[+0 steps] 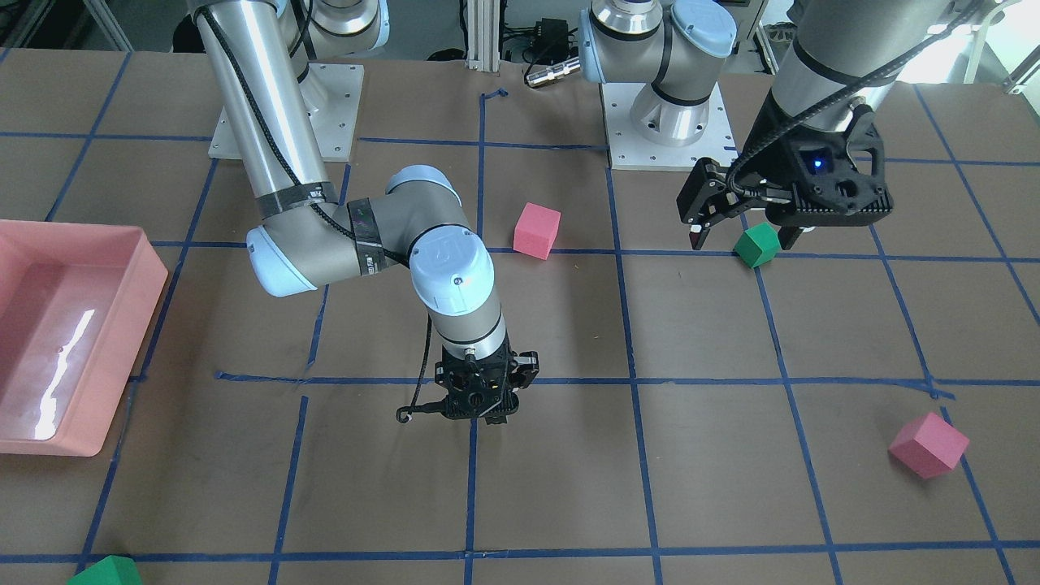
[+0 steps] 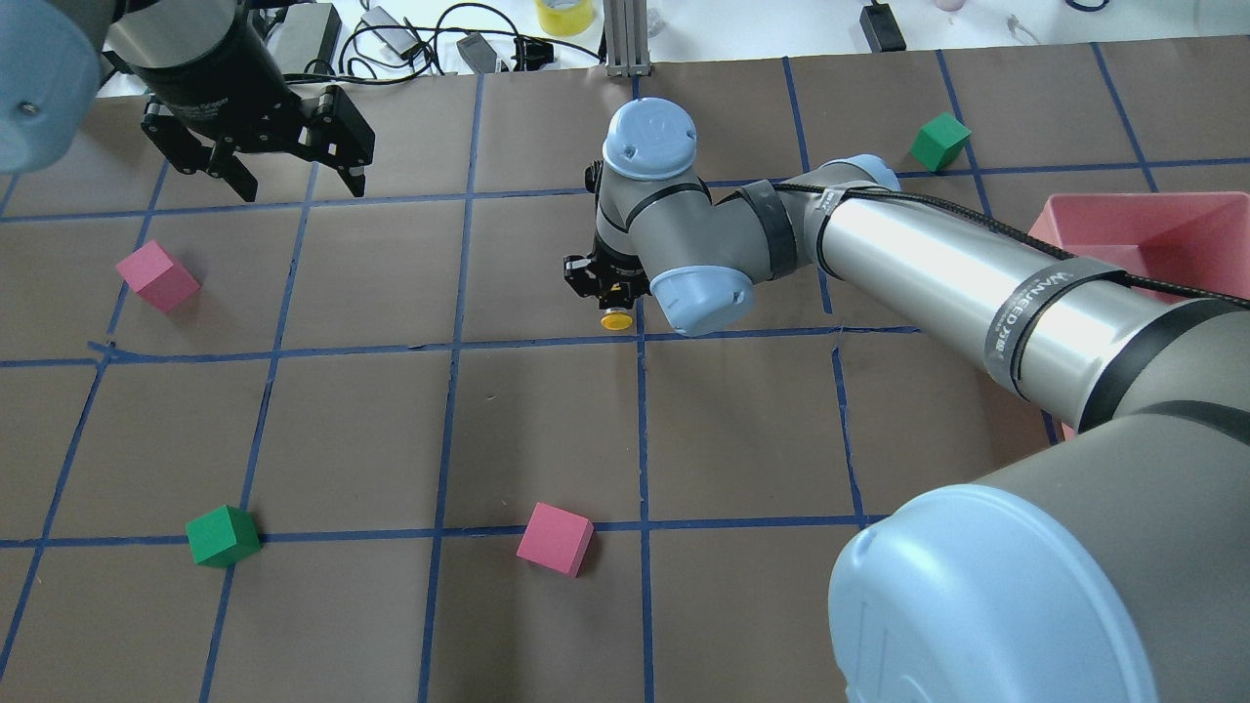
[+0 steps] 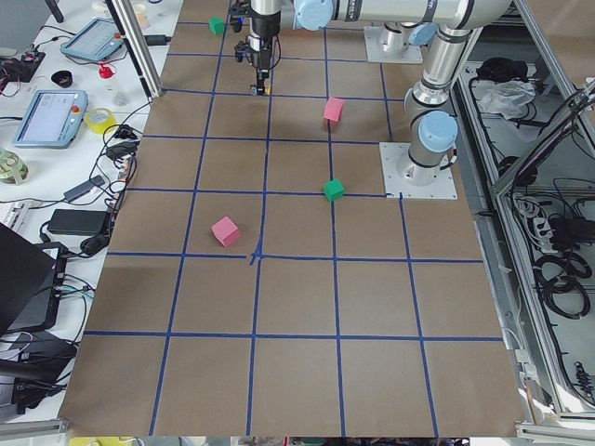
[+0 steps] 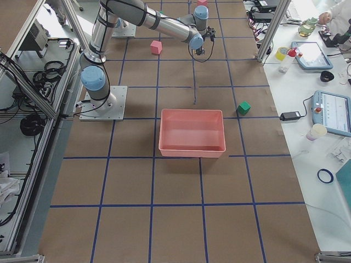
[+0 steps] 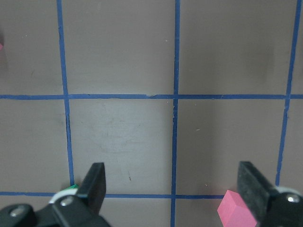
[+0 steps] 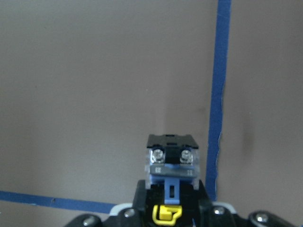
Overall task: Align button upright
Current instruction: 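Carry the switch with the right gripper to the table center and lower it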
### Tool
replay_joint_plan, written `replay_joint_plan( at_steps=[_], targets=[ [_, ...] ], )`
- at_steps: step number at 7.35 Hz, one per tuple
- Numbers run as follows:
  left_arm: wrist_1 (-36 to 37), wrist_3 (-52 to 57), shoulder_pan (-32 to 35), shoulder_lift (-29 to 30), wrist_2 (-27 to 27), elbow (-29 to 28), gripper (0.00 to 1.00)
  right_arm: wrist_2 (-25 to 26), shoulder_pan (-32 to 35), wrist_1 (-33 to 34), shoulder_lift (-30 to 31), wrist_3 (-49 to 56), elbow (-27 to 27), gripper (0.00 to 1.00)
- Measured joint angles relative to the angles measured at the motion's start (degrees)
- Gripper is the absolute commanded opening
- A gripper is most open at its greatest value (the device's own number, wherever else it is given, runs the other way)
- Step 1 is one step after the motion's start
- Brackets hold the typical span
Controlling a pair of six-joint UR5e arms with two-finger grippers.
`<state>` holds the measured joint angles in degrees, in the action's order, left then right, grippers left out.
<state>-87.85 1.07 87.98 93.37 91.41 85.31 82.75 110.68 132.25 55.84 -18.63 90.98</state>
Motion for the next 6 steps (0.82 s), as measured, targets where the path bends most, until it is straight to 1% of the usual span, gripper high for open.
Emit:
replay_joint_plan(
  at_steps=[1,2,3,4,5,6],
  targets=[
    [0.03,0.04,0.00,-0.02,0.00,-0.02,1.00,0.09,0.09,0.06,-0.22,0.04,0.22,0.34],
    [0.06,0.05,0.00,0.01,0.00,-0.04,1.00,0.16,0.12,0.02,-0.37,0.20,0.76,0.42],
    [0.23,0.06,0.00,0.08,0.00,-0.04,1.00,0.20,0.14,0.06,-0.43,0.34,1.40,0.56],
    [0.48,0.07,0.00,0.11,0.00,0.02,1.00,0.22,0.14,0.11,-0.45,0.40,1.71,0.62],
    [0.59,0.07,0.00,0.14,0.00,0.07,1.00,0.20,0.14,0.18,-0.47,0.43,1.79,0.75],
    [0.64,0.07,0.00,0.14,0.00,0.10,1.00,0.18,0.15,0.24,-0.46,0.44,1.84,1.00]
  ],
)
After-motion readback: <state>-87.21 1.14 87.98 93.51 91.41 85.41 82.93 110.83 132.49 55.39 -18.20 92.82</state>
